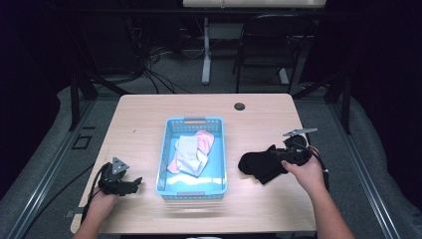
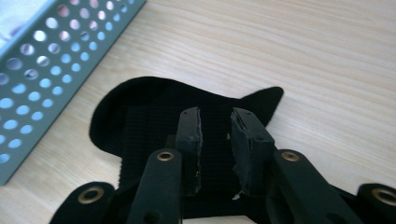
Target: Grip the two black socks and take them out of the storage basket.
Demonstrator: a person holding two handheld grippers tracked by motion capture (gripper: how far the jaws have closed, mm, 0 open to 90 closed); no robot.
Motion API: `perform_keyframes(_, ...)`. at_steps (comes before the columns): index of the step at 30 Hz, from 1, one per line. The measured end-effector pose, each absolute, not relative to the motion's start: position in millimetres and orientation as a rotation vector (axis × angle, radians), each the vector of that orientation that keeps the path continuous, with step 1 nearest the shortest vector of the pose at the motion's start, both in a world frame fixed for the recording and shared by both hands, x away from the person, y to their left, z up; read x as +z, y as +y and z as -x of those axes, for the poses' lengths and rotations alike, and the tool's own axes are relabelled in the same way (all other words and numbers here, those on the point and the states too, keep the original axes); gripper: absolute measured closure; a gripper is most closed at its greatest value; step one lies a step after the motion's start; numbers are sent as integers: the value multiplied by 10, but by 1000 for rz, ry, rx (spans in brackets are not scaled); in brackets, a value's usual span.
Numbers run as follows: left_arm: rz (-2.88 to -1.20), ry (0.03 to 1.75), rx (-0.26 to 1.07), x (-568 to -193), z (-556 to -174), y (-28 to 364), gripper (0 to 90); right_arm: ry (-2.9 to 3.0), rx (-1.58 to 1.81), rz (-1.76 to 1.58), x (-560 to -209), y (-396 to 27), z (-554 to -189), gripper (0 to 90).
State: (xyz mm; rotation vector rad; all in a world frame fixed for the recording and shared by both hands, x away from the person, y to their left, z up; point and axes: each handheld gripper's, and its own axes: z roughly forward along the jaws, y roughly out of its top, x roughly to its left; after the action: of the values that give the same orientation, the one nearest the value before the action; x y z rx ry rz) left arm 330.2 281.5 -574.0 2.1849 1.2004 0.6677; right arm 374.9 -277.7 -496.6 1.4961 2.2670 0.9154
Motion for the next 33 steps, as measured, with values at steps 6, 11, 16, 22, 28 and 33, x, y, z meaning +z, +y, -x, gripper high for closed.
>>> perform_keyframes(6,-2186,1198,669,-5737,-3301,2816,156,2299,942,-1433,-4904,-2613,-3710,704)
perform_keyframes(11,-2185,1198,670,-5735,-3300,2818,155,2325,964,-1364,-4844,-2433,-3663,691)
perform_keyframes(16,-2183,1197,670,-5733,-3299,2818,155,2349,992,-1298,-4818,-2241,-3588,687)
perform_keyframes(22,-2183,1197,668,-5733,-3299,2819,155,2343,985,-1245,-4841,-2100,-3507,668)
perform_keyframes(28,-2182,1197,669,-5732,-3298,2819,156,2342,991,-1224,-4897,-2030,-3444,660)
perform_keyframes(33,-2182,1197,669,-5733,-3298,2818,155,2335,1027,-1239,-5009,-2019,-3370,659)
